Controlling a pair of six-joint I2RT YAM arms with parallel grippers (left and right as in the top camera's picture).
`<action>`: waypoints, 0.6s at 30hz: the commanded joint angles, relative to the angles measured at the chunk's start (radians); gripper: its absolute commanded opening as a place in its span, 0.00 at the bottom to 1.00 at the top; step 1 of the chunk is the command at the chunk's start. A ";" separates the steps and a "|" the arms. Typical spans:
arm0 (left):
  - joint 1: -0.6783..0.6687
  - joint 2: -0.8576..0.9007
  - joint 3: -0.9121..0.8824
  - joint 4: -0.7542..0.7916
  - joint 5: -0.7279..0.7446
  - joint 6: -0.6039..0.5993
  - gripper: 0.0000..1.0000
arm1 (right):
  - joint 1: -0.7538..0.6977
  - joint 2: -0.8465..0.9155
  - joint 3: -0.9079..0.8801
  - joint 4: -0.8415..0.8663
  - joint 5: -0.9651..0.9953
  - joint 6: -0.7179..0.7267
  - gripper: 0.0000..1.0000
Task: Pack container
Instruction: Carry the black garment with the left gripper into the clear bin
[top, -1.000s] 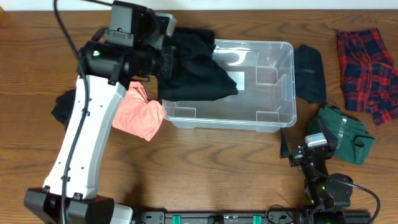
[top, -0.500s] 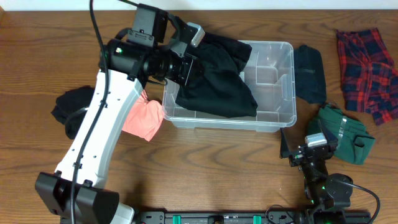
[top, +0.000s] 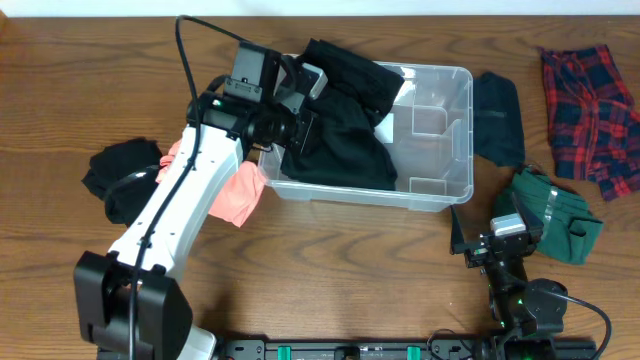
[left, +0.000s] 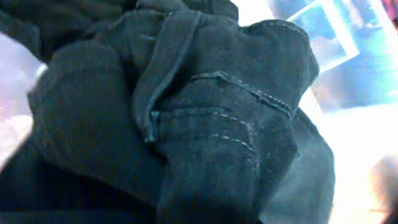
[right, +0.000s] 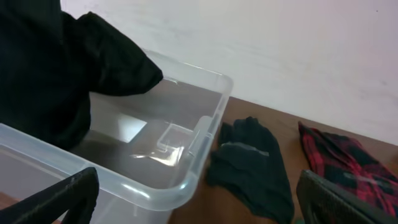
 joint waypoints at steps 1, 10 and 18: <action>0.002 0.036 -0.012 0.010 -0.027 -0.008 0.12 | 0.008 -0.005 -0.002 -0.005 0.006 0.011 0.99; 0.001 0.052 -0.011 -0.065 -0.152 -0.008 0.17 | 0.008 -0.005 -0.002 -0.004 0.006 0.011 0.99; -0.018 0.052 -0.011 -0.101 -0.154 -0.027 0.90 | 0.008 -0.005 -0.002 -0.004 0.006 0.011 0.99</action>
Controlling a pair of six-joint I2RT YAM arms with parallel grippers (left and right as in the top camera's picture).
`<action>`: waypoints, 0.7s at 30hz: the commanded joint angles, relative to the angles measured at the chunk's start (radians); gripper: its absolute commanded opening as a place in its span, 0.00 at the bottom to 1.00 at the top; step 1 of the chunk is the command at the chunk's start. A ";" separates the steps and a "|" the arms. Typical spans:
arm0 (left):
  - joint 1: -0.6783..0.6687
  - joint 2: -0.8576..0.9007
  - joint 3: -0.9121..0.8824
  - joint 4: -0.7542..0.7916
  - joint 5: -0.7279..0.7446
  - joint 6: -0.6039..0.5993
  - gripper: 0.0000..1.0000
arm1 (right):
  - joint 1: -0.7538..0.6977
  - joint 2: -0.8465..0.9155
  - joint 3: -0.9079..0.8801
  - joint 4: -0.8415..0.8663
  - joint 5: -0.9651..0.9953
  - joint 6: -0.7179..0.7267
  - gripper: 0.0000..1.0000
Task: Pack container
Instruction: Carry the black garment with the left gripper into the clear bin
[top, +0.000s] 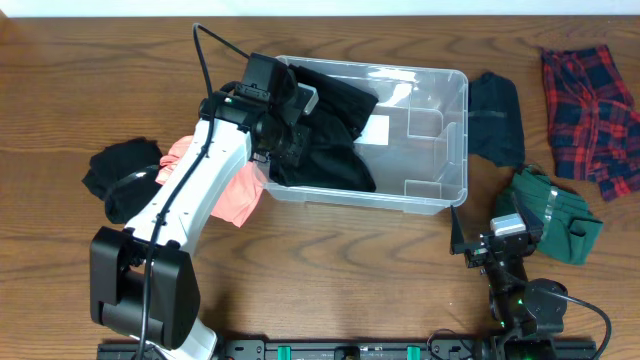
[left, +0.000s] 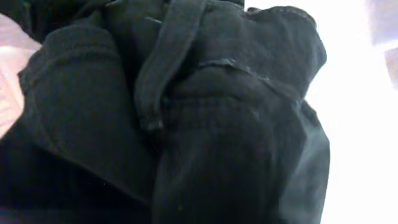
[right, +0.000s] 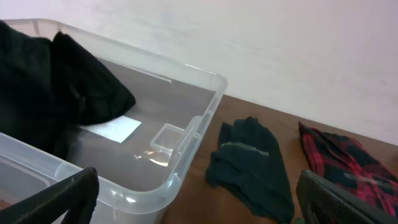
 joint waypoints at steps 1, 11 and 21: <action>-0.014 -0.016 0.002 -0.002 -0.011 -0.009 0.95 | 0.008 -0.005 -0.002 -0.004 0.006 0.011 0.99; -0.017 -0.089 0.059 0.006 -0.153 -0.040 0.98 | 0.008 -0.005 -0.002 -0.004 0.006 0.011 0.99; -0.017 -0.185 0.062 0.049 -0.050 -0.080 0.98 | 0.008 -0.005 -0.002 -0.004 0.006 0.011 0.99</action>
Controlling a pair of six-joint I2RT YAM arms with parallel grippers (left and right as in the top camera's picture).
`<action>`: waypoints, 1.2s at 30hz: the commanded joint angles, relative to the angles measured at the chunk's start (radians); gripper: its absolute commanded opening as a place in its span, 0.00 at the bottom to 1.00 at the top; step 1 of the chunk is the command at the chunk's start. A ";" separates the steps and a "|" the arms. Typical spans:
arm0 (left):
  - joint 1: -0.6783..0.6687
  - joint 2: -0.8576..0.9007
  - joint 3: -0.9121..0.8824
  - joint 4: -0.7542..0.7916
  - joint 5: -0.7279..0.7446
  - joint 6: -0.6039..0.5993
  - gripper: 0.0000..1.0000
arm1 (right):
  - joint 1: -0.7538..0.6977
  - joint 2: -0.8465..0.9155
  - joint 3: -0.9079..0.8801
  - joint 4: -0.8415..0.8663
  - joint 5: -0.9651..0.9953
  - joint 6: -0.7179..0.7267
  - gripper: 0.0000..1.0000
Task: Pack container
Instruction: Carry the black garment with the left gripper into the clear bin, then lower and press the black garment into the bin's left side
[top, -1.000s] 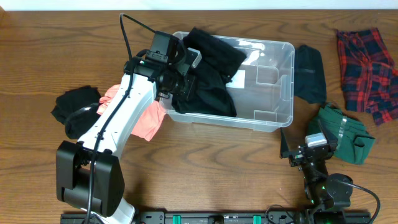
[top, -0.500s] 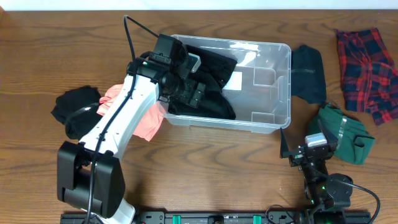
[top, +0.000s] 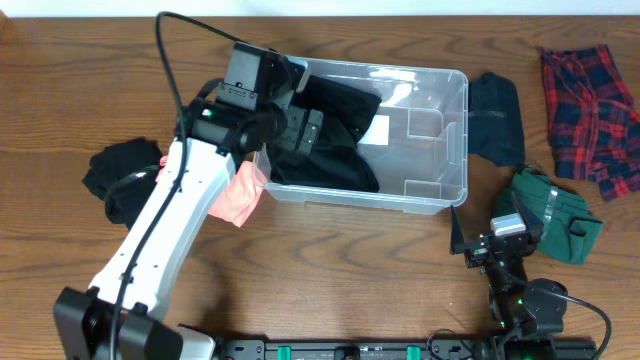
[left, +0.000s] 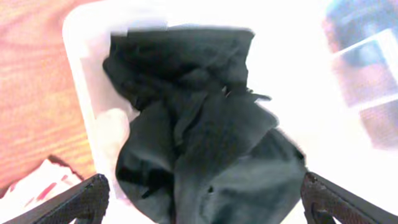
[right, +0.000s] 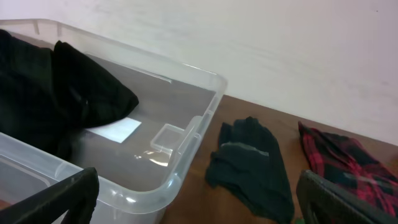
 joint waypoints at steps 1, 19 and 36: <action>0.001 -0.006 0.015 -0.010 0.065 -0.018 0.94 | 0.008 -0.005 -0.002 -0.004 0.006 0.011 0.99; -0.111 0.032 0.009 0.016 -0.354 -0.288 0.06 | 0.008 -0.005 -0.002 -0.004 0.006 0.011 0.99; -0.112 0.312 0.007 -0.128 -0.391 -0.355 0.06 | 0.008 -0.005 -0.002 -0.004 0.006 0.011 0.99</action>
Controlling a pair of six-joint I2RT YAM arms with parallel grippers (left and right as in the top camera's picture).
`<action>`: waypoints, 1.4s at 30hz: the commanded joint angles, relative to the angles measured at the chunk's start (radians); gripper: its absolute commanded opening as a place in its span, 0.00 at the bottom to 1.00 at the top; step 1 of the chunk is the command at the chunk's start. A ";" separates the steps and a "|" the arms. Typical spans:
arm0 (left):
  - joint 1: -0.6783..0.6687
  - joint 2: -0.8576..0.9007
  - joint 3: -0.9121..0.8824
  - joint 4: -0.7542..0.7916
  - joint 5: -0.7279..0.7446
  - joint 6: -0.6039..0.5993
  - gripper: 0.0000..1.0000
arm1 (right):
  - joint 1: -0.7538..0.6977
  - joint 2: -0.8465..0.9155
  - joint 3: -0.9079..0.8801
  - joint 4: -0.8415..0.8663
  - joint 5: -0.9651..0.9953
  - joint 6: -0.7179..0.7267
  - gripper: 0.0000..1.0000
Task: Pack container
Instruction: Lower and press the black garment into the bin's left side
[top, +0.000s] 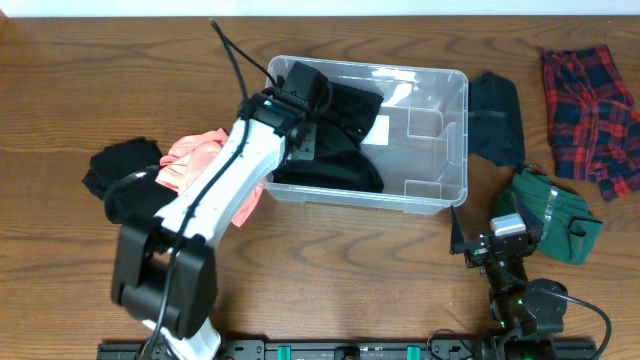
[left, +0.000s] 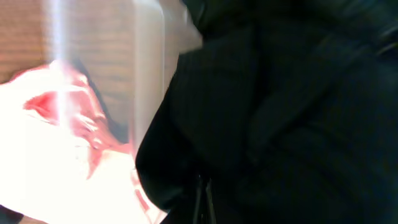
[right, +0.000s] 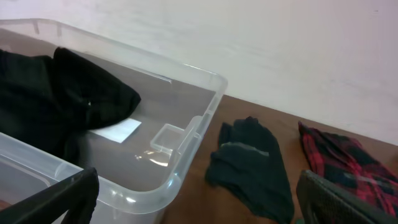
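A clear plastic container (top: 455, 140) sits at the table's middle back. A black garment (top: 340, 130) lies bunched in its left half. My left gripper (top: 306, 135) is down on the garment just inside the left wall. In the left wrist view the black garment (left: 280, 112) fills the frame, and the left gripper (left: 202, 199) shows its fingers together with nothing seen between them. My right gripper (top: 480, 245) rests near the front right, open and empty. From the right wrist, the right gripper (right: 199, 186) faces the container (right: 205, 118) from outside.
A pink garment (top: 200, 155) and a black one (top: 110, 170) lie left of the container. To its right are a dark navy garment (top: 497, 115), a green one (top: 555, 215) and red plaid cloth (top: 590, 110). The pink garment (left: 56, 112) shows through the container wall (left: 149, 93).
My left gripper was open above the black garment in the container. Now it is low against the garment at the left wall with its fingers shut. The right arm has not moved.
My left gripper held the black garment draped over the container's left end, then lower inside it. Then it was open above the garment, which lay in the container. Now it is shut and down on the cloth. The right gripper stayed open and still.
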 joint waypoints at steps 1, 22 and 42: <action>0.000 0.045 0.002 -0.011 -0.008 -0.015 0.06 | 0.008 -0.005 -0.002 -0.004 0.006 0.011 0.99; 0.000 -0.171 0.114 -0.025 0.071 -0.046 0.06 | 0.008 -0.005 -0.002 -0.004 0.006 0.011 0.99; -0.002 0.255 0.114 -0.143 0.175 -0.036 0.06 | 0.008 -0.005 -0.002 -0.004 0.006 0.011 0.99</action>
